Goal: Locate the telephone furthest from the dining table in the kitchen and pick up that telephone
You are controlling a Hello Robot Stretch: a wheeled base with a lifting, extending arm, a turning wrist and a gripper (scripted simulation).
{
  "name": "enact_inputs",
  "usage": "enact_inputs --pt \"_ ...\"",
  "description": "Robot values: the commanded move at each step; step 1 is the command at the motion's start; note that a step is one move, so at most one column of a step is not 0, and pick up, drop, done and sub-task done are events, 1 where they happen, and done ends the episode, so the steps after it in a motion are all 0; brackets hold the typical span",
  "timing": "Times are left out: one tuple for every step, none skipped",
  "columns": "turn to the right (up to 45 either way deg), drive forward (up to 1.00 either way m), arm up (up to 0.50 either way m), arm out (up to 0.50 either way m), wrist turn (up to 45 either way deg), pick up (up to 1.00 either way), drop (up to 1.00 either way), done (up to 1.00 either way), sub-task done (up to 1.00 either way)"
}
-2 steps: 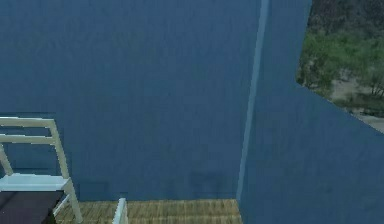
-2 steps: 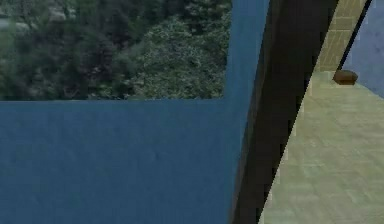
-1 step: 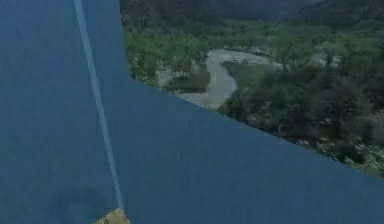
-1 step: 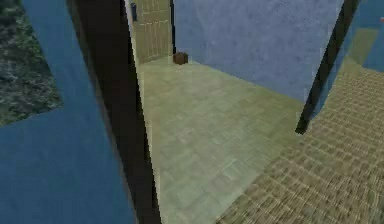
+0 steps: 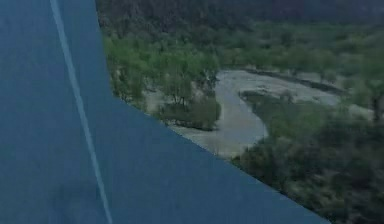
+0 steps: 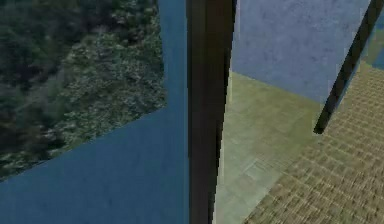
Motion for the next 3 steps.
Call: enact_inputs --pt "-45.0 0.0 0.0 0.0 0.0 0.0 0.0 0.0 0.0" --pt "-9.0 0.0 0.0 0.0 0.0 0.0 0.0 0.0 0.0" --pt "0.0 0.55 0.0 0.0 0.0 0.0 0.0 0.0 0.0"
